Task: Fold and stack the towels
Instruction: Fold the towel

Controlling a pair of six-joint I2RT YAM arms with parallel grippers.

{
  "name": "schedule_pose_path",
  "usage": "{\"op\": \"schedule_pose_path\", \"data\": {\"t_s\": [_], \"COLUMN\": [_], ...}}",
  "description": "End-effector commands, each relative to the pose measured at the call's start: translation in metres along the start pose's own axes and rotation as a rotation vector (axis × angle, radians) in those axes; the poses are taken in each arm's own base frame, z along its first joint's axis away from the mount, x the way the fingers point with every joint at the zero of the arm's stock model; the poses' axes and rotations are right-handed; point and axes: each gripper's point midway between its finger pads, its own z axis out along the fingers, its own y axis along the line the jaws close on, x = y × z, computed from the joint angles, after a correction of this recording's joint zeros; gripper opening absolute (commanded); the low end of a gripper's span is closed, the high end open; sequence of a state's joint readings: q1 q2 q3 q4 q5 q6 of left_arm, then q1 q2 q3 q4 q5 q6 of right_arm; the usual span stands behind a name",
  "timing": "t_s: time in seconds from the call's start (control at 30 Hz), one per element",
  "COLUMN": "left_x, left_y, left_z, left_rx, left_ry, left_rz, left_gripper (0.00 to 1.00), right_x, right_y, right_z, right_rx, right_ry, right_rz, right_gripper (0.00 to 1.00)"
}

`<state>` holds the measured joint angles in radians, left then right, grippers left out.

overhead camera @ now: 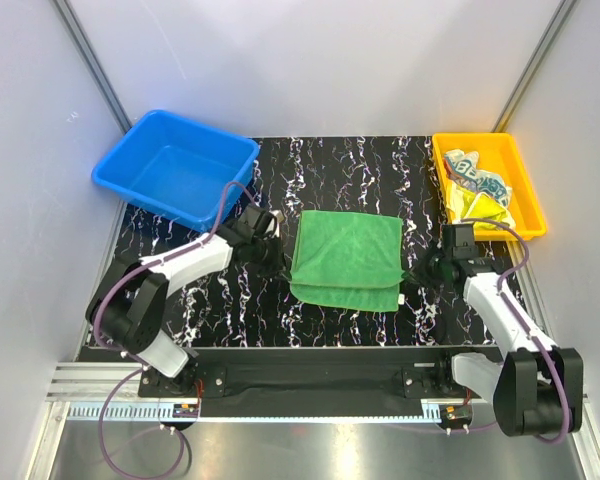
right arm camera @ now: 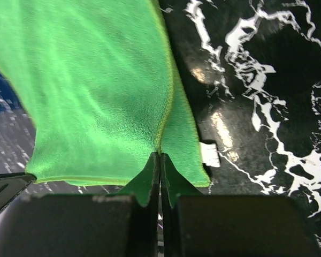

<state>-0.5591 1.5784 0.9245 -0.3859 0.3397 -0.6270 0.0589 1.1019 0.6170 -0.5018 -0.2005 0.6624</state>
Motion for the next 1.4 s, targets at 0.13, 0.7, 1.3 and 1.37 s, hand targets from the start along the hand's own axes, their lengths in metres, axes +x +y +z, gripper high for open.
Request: {"op": "schedule_pose_path", "data": {"t_s": [0.13, 0.7, 1.3, 1.37], "left_x": [0.003, 0.031, 0.036, 0.042], "left_y": [0.01, 0.018, 0.012, 0.021], "left_z": [-0.02, 0.006, -0.021, -0.011], "left_rx": [-0.061, 0.008, -0.05, -0.058], "left_ry": [-0.047, 0.024, -0.016, -0.007], "left_rz": [0.035, 0.019, 0.062, 0.057], "left_gripper": [0.0, 0.0, 0.0, 0.0], "right_x": [0.024, 0.034, 0.06, 0.063], "right_y": [-0.015, -0.025, -0.033, -0.037], "right_z": [0.002, 0.006, -0.014, -0.016], "right_rx": [0.028, 0.033, 0.041, 0.047], "right_ry": [0.055, 0.047, 0.109, 0.091], "right_rz": [0.04, 0.097, 0.142, 0.155], "right_gripper": [0.0, 0.0, 0.0, 0.0]}}
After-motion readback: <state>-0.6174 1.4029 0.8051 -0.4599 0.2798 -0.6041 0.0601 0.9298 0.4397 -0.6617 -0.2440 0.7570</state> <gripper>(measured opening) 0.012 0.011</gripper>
